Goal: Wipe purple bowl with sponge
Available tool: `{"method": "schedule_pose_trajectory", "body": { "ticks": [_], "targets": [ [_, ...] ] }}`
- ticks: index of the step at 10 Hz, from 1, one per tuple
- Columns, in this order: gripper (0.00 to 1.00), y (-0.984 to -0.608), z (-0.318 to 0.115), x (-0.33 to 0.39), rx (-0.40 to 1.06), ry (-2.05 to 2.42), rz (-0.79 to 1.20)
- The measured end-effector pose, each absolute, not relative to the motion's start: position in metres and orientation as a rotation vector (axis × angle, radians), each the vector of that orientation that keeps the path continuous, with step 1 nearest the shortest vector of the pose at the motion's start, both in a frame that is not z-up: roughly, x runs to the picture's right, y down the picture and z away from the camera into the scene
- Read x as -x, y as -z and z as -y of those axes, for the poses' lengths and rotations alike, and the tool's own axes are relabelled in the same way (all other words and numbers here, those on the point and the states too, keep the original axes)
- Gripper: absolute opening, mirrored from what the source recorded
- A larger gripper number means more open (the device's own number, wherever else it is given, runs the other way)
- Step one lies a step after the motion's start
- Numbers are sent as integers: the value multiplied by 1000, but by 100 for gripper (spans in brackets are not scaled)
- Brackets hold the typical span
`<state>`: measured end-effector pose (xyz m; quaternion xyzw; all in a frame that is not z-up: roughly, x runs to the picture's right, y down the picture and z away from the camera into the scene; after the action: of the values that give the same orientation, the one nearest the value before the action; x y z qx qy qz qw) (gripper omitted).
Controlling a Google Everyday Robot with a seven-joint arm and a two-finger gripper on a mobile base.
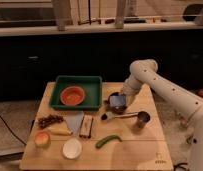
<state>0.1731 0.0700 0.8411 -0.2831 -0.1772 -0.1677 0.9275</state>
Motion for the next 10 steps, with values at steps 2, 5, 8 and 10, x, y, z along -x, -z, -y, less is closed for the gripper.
{"method": "schedule_pose_trajectory", "body": {
  "ticks": [2,5,8,10],
  "targets": [
    [1,-844,-73,-199,595,309,341],
    [1,-857,-60,-213,589,260,310],
    [1,-866,-43,-207,573,254,297],
    [1,-867,-38,-204,558,265,300]
  ]
}}
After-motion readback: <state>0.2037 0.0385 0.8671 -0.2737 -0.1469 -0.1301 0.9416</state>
